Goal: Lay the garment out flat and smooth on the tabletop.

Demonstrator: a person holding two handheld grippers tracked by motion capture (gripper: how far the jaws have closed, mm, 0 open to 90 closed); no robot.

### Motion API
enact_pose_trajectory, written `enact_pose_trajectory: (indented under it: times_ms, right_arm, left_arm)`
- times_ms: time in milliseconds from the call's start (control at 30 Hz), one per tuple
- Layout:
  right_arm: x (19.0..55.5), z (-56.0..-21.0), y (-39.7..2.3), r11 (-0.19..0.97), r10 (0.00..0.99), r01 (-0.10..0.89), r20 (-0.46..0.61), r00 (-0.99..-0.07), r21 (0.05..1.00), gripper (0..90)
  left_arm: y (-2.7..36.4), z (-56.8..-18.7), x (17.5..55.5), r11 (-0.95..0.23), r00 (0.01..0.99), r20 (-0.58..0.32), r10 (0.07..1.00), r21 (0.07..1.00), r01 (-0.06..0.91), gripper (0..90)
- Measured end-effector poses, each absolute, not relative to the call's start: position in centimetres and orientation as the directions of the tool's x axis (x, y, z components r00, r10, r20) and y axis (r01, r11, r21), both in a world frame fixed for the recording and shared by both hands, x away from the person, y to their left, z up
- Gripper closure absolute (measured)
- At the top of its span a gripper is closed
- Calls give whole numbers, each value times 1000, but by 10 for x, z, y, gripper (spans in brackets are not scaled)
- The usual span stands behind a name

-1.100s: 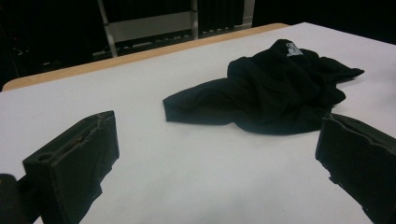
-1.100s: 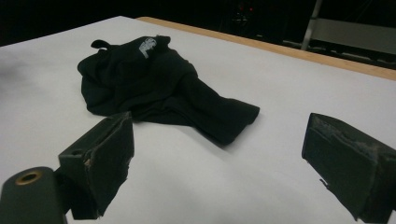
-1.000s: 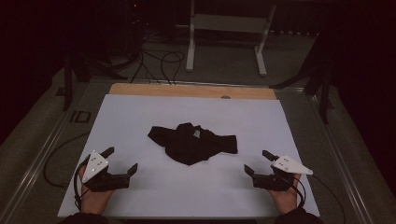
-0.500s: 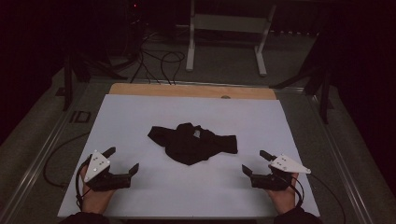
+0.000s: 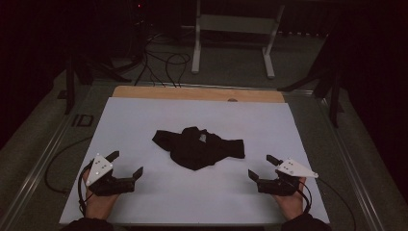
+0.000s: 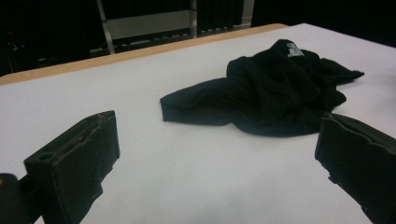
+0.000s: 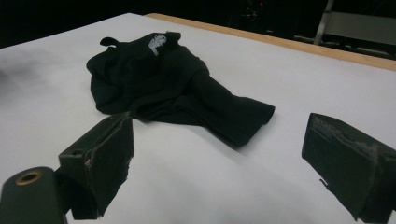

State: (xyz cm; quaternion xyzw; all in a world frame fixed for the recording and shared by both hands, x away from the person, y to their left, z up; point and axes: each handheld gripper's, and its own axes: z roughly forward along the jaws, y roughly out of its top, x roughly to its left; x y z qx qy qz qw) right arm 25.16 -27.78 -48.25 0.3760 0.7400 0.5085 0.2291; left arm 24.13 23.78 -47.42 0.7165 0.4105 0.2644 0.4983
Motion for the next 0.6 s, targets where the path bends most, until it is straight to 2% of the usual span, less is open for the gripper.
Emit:
enact_pose_trajectory:
  times_ms: [600]
  right_arm:
    - [251, -483, -280, 184, 794, 326, 55, -605, 927, 96]
  left_arm:
    - [213, -460, 271, -225, 579, -10, 815, 916, 333, 7]
